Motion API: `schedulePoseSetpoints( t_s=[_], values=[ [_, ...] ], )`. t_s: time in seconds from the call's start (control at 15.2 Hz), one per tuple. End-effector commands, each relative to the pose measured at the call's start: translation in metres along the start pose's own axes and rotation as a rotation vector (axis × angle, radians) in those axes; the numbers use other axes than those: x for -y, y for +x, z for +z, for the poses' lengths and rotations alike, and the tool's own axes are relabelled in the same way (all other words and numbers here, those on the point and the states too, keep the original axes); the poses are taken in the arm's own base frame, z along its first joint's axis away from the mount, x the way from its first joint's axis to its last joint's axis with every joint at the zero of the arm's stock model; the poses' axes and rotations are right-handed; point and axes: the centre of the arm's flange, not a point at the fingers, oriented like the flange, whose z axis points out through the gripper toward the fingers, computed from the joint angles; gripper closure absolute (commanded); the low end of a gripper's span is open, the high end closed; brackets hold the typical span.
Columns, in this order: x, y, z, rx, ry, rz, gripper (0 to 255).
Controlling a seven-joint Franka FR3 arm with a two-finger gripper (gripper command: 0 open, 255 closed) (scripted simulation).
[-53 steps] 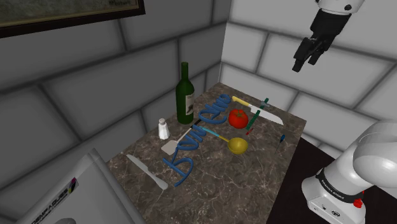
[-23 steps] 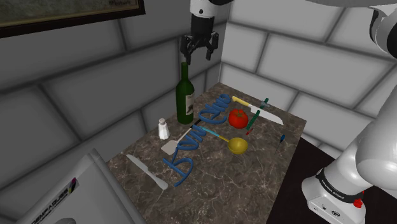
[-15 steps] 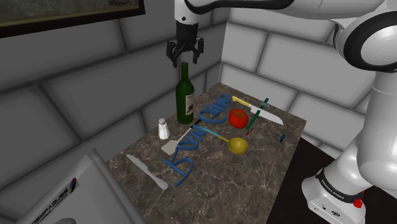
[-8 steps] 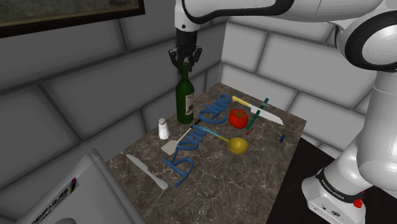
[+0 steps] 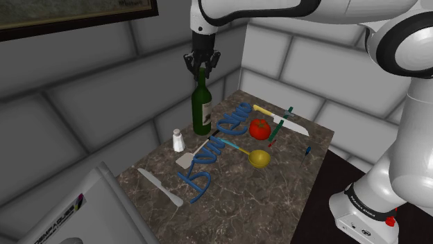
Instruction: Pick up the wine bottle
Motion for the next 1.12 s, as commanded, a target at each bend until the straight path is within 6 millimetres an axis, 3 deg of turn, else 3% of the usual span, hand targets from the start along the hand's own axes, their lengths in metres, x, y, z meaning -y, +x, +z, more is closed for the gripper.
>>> schedulePoseSetpoints(
  t_s=[0.0,0.92,1.06],
  values=[
    [0.000,0.000,-0.004,0.002,-0.001,0.000,255],
    [0.003,0.005,-0.078,0.002,-0.001,0.000,255],
    [0.003,0.005,-0.079,0.002,-0.001,0.000,255]
  ],
)
